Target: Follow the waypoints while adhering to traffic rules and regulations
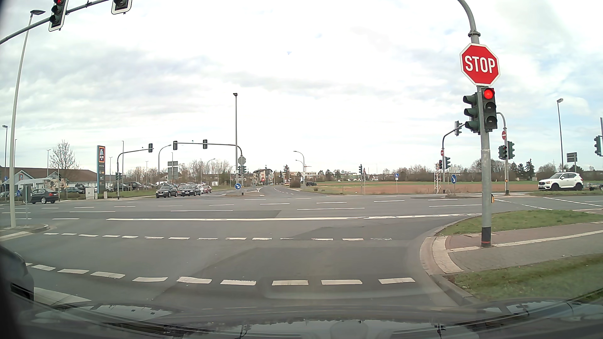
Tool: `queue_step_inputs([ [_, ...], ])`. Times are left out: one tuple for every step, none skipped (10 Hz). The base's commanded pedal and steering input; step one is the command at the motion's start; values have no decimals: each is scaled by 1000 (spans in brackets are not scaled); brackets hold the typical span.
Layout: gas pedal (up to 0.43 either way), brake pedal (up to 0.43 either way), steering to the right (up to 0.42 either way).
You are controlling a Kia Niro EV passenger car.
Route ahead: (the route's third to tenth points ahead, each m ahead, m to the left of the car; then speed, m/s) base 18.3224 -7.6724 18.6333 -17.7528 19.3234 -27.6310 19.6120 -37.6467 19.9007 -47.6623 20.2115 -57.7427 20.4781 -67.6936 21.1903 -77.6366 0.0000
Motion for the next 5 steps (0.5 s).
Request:
queue_step_inputs([
  [0, 293, -1],
  [0, 287, -1],
  [0, 287, -1],
  [0, 287, -1],
  [0, 287, -1],
])
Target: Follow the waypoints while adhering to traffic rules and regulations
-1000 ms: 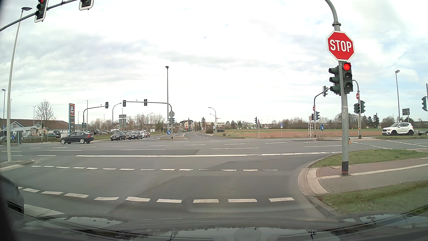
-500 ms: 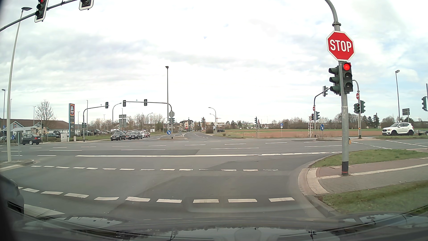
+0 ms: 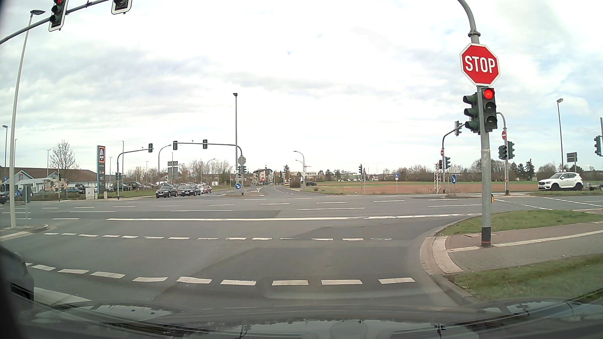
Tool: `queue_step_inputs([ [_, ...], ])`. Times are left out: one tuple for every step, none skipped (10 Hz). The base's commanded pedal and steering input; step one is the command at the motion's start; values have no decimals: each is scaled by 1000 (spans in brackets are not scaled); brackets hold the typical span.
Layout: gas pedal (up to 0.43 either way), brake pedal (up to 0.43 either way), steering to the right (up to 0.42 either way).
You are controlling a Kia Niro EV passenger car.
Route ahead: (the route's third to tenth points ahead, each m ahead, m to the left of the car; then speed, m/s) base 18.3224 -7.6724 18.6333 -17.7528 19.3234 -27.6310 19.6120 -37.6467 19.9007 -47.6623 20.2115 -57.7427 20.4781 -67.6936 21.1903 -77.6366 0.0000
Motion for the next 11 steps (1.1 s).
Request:
queue_step_inputs([
  [0, 287, -1],
  [0, 287, -1],
  [0, 287, -1],
  [0, 287, -1],
  [0, 287, -1],
  [0, 287, -1],
  [0, 287, -1],
  [0, 287, -1],
  [0, 287, -1],
  [0, 293, -1],
  [0, 287, -1],
])
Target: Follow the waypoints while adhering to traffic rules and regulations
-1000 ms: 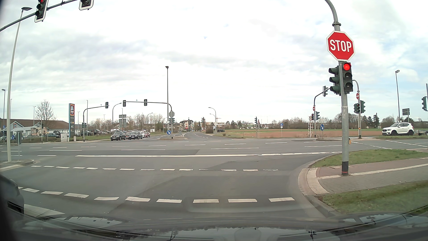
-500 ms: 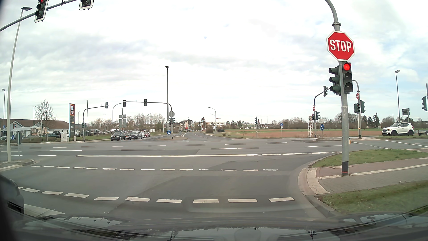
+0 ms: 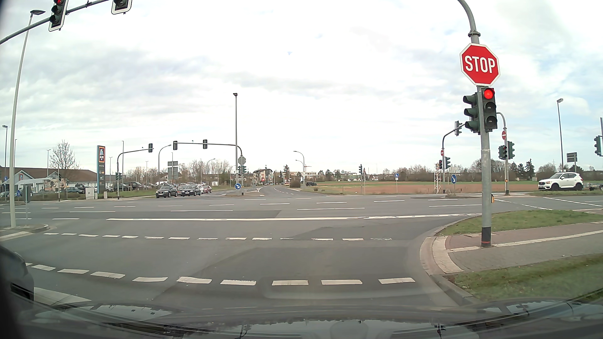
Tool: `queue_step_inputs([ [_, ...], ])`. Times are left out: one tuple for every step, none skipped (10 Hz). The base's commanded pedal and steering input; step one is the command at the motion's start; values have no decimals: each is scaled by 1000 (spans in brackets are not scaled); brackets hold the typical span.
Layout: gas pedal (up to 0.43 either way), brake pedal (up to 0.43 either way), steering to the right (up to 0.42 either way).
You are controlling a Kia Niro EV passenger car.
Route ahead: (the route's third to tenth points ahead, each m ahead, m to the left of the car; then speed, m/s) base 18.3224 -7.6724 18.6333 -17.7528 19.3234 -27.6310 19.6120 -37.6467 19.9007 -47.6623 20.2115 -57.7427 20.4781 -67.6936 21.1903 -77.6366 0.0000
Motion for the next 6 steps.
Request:
queue_step_inputs([
  [0, 287, -1],
  [0, 287, -1],
  [0, 287, -1],
  [0, 287, -1],
  [0, 287, -1],
  [0, 293, -1],
])
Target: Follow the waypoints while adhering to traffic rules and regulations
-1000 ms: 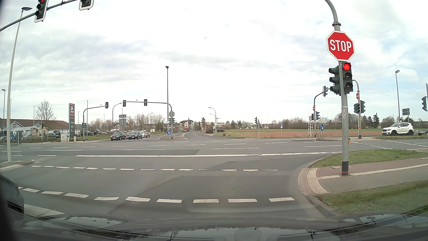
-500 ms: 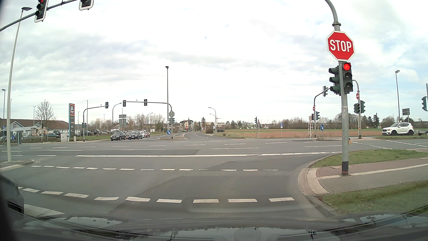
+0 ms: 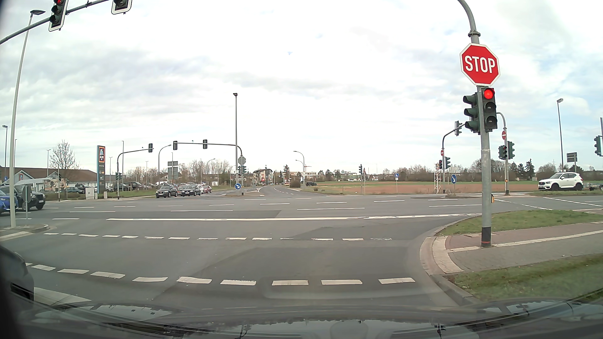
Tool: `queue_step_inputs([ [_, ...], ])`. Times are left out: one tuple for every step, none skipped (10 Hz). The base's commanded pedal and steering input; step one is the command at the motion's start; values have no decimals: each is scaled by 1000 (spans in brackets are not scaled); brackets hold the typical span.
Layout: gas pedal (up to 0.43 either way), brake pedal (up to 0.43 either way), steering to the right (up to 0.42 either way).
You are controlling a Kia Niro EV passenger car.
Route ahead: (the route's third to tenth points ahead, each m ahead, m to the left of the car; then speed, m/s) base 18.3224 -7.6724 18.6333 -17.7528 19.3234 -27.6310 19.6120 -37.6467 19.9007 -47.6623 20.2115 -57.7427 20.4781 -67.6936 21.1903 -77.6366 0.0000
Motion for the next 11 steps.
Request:
queue_step_inputs([
  [0, 287, -1],
  [0, 287, -1],
  [0, 287, -1],
  [0, 287, -1],
  [0, 287, -1],
  [0, 287, -1],
  [0, 287, -1],
  [0, 287, -1],
  [0, 287, -1],
  [0, 287, -1],
  [0, 287, -1],
])
